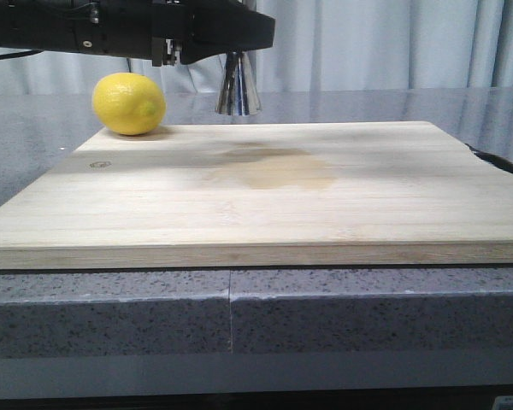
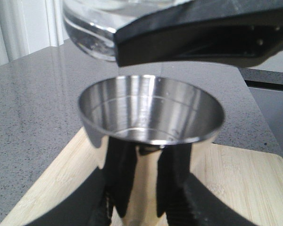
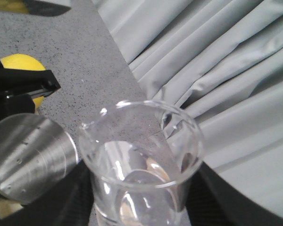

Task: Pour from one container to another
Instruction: 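Tilt the beaker with the right gripper, pouring liquid into the jigger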

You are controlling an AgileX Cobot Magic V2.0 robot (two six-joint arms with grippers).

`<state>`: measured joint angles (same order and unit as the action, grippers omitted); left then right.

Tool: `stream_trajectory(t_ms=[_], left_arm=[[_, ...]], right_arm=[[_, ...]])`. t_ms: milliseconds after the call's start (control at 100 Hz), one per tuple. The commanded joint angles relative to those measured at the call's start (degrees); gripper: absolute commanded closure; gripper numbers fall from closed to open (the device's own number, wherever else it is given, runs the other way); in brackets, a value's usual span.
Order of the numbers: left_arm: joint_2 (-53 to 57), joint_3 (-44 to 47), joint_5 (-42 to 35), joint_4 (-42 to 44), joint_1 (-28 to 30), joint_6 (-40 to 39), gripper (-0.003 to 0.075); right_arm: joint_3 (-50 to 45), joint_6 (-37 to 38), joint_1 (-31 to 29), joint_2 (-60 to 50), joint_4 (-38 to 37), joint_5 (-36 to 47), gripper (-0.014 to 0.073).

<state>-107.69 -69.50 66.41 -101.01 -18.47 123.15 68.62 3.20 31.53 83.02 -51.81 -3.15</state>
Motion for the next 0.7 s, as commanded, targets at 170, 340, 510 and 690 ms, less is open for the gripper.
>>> stream_trajectory(t_ms=[170, 340, 510, 690], left_arm=[[3.5, -1.8, 6.3, -5.2, -0.7, -0.3, 0.0514], [3.5, -1.8, 6.3, -5.2, -0.7, -0.3, 0.0514], [3.5, -1.8, 6.3, -5.2, -0.7, -0.3, 0.0514], [3.5, -1.8, 6.3, -5.2, -0.7, -0.3, 0.0514]], right_arm=[[2.2, 0.0, 0.1, -2.0, -5.0, 2.1, 0.0289], [2.2, 0.0, 0.1, -2.0, -8.7, 2.1, 0.0289], [2.2, 0.0, 0.1, -2.0, -12.9, 2.1, 0.0289], [2.2, 0.0, 0.1, -2.0, -15.8, 2.1, 0.0289]])
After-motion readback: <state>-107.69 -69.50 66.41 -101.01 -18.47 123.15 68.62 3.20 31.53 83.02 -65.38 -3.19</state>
